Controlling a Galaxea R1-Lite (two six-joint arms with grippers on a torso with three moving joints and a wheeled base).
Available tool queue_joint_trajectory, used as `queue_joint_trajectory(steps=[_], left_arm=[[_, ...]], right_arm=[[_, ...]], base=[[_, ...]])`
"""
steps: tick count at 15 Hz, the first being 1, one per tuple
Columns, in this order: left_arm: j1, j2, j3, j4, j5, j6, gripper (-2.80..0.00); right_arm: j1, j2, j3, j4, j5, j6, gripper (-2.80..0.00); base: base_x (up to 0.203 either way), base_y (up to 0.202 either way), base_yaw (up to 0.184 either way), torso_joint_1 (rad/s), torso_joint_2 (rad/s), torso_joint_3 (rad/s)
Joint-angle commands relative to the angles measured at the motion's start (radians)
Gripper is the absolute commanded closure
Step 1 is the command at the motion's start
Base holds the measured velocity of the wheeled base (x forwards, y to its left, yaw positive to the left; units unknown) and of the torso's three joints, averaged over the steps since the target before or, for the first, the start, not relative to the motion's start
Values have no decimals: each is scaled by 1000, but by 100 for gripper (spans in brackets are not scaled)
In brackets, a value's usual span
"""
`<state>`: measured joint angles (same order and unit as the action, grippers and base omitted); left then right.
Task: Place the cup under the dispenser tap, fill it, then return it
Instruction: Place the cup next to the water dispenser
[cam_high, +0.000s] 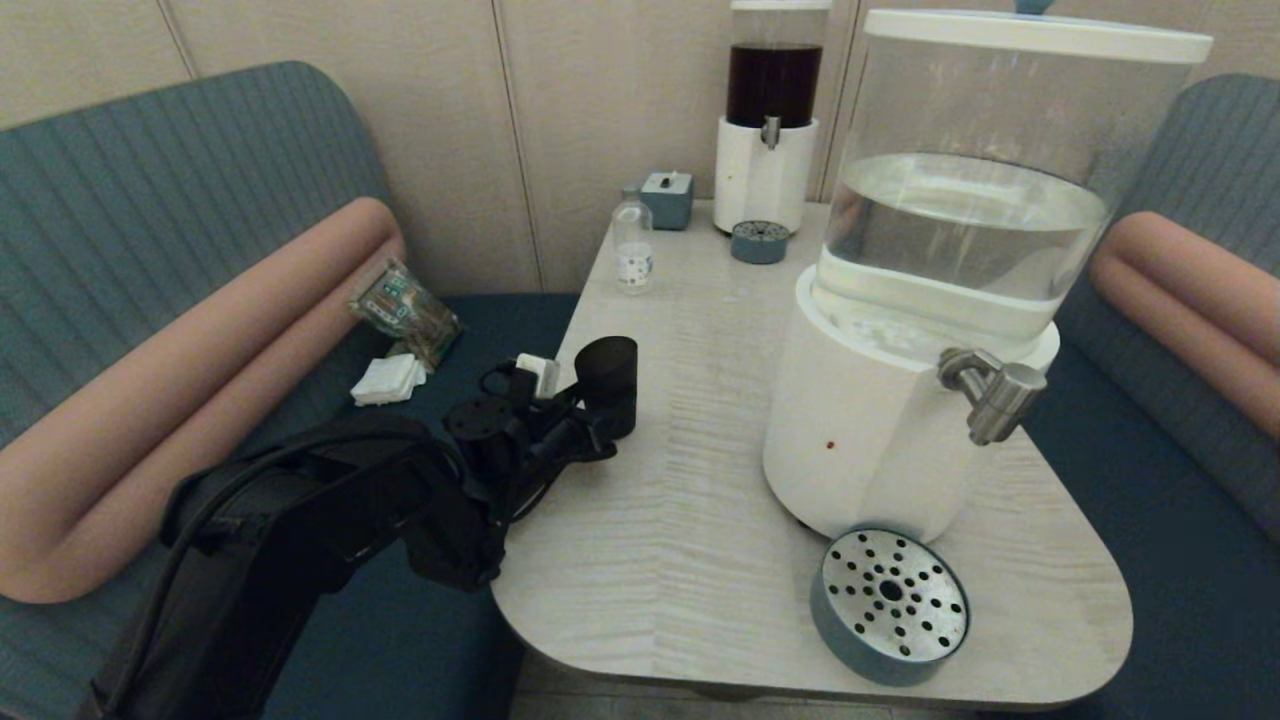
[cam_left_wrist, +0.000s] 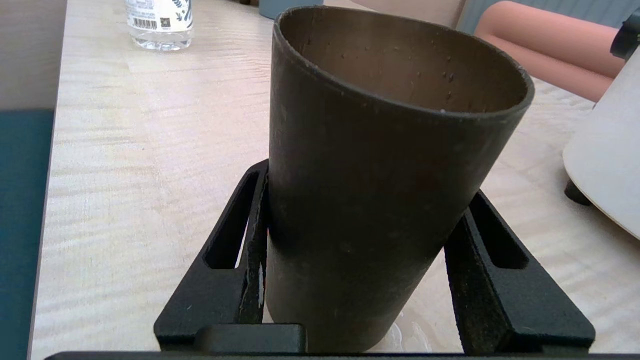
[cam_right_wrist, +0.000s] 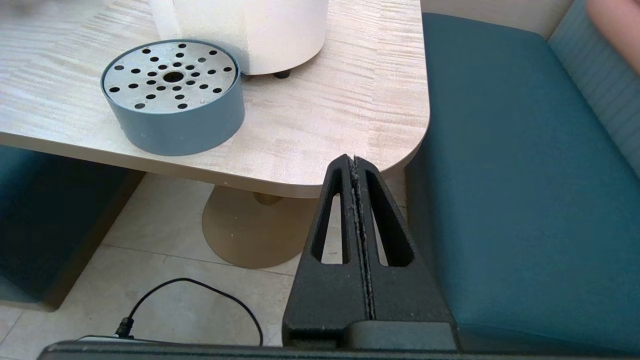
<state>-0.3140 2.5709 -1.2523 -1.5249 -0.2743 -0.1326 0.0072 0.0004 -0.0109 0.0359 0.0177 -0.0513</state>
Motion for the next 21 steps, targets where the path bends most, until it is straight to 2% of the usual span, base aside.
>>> queue_joint_trajectory(steps=[1, 3, 4, 14, 17, 21], left_arm=[[0, 2, 4, -5, -2, 1, 0], [0, 1, 2, -5, -2, 4, 0], [0, -1, 4, -5, -2, 2, -280], [0, -44, 81, -5, -2, 22, -280], [-4, -79, 155, -5, -2, 22, -280], [-35, -161, 309, -5, 5, 25, -280]], right_arm=[[0, -2, 0, -1, 1, -1, 0], [0, -2, 0, 0, 1, -1, 0], [0, -2, 0, 1, 1, -1, 0], [0, -2, 0, -1, 1, -1, 0], [0, -2, 0, -1, 1, -1, 0], [0, -2, 0, -1, 1, -1, 0]], base=[[0, 0, 0, 0, 0, 0], [0, 0, 0, 0, 0, 0], [0, 0, 0, 0, 0, 0], [0, 0, 0, 0, 0, 0], [0, 0, 0, 0, 0, 0], [0, 0, 0, 0, 0, 0]])
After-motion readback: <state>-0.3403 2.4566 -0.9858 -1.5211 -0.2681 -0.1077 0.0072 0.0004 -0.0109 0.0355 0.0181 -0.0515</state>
